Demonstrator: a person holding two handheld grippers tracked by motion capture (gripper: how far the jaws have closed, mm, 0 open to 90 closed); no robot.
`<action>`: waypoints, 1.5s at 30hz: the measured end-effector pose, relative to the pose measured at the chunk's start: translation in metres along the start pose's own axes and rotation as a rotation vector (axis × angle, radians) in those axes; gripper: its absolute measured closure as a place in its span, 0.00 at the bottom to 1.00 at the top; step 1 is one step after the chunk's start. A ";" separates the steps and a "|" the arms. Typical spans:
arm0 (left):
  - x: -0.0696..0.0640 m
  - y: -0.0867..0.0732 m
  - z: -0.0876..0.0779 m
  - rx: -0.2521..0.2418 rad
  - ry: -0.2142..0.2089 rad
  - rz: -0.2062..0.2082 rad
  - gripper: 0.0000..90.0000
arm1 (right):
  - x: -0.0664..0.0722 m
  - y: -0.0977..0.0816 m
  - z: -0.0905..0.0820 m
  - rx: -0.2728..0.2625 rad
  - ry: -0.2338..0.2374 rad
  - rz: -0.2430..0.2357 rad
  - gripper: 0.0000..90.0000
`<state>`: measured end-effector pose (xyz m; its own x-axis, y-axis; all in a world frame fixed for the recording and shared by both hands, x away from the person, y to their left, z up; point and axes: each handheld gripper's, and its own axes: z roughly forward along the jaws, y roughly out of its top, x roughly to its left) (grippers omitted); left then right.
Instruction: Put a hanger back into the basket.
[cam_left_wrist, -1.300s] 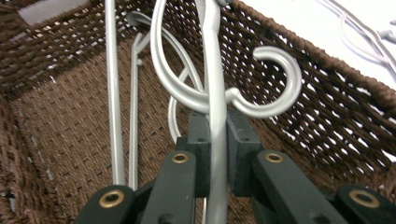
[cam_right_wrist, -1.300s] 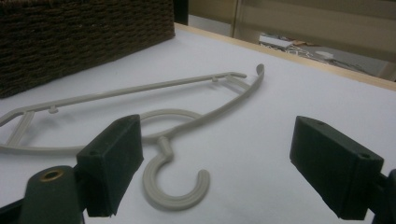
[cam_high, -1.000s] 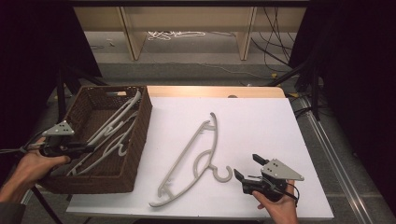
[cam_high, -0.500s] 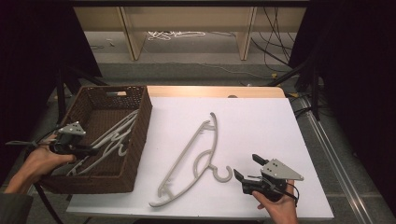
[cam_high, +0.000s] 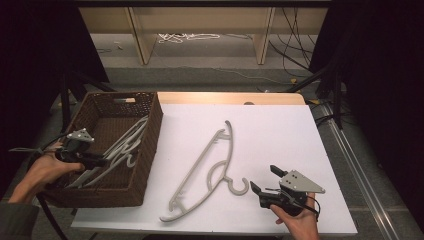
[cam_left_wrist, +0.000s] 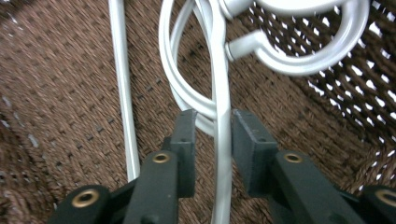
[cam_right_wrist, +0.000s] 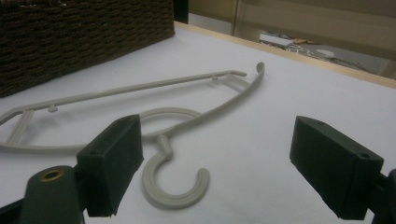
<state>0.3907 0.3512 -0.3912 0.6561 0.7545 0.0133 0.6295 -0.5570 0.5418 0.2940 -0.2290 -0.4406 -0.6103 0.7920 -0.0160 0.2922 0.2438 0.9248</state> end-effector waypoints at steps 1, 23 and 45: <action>-0.002 0.001 -0.002 -0.036 0.017 -0.023 0.69 | 0.000 0.000 0.000 -0.003 -0.003 -0.002 0.20; -0.088 0.043 -0.036 -0.448 0.035 -0.143 0.34 | -0.002 0.000 -0.002 -0.001 -0.009 0.011 0.20; -0.181 0.073 -0.008 -0.544 -0.080 -0.024 0.22 | -0.004 0.000 -0.002 -0.021 -0.013 0.017 0.20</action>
<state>0.3146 0.1772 -0.3479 0.6871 0.7243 -0.0567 0.3527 -0.2644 0.8976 0.2944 -0.2331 -0.4399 -0.5955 0.8033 -0.0047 0.2871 0.2183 0.9327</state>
